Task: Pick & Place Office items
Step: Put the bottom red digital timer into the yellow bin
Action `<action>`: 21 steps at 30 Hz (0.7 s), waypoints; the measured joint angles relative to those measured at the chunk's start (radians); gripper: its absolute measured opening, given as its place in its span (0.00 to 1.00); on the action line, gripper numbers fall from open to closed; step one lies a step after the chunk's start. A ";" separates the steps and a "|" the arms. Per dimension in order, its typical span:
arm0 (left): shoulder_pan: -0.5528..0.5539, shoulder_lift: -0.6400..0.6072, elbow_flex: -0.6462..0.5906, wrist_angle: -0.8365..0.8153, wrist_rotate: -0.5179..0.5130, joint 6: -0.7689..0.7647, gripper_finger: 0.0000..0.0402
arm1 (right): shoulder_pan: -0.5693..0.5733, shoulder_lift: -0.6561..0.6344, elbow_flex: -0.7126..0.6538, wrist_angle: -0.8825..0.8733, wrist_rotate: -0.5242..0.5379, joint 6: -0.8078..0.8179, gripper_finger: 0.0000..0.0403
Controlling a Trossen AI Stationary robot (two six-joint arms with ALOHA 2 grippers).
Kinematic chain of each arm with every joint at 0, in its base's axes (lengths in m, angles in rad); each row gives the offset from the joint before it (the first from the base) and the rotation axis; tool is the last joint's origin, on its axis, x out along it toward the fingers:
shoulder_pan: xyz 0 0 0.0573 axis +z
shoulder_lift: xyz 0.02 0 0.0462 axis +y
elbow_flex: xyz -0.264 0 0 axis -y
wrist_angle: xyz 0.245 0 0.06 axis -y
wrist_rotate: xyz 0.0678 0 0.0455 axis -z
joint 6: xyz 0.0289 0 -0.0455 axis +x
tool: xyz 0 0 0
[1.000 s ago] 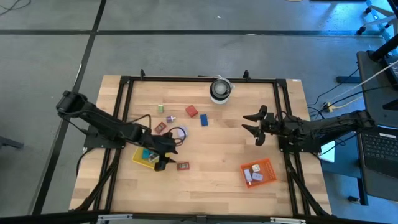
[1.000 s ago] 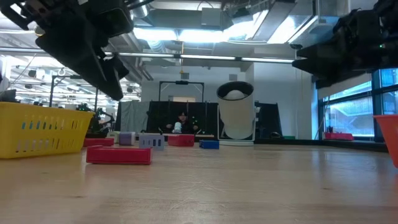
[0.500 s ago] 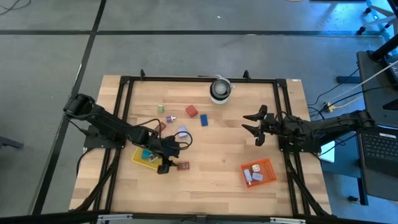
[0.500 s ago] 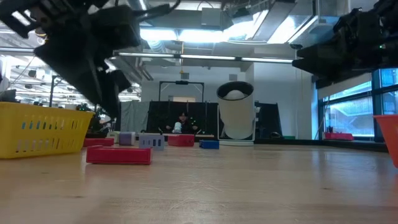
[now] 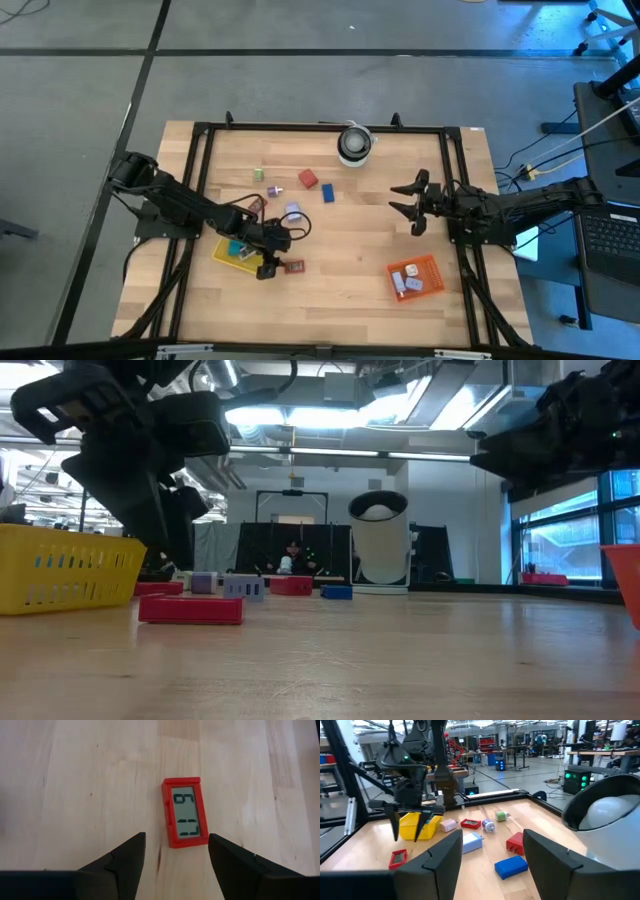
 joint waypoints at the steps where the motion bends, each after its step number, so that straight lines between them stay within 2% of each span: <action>1: 0.000 0.000 0.000 0.000 -0.002 -0.005 0.55 | 0.000 0.000 0.000 0.000 -0.013 0.000 0.52; 7: -0.001 0.019 0.021 0.000 -0.014 -0.024 0.63 | 0.000 0.000 0.000 0.000 -0.036 0.000 0.52; 14: -0.011 0.133 0.152 -0.127 -0.022 0.069 0.62 | 0.000 0.000 0.000 -0.003 -0.036 0.000 0.52; 21: -0.022 0.227 0.240 -0.212 -0.005 0.085 0.61 | 0.000 0.000 0.000 -0.012 -0.036 0.000 0.52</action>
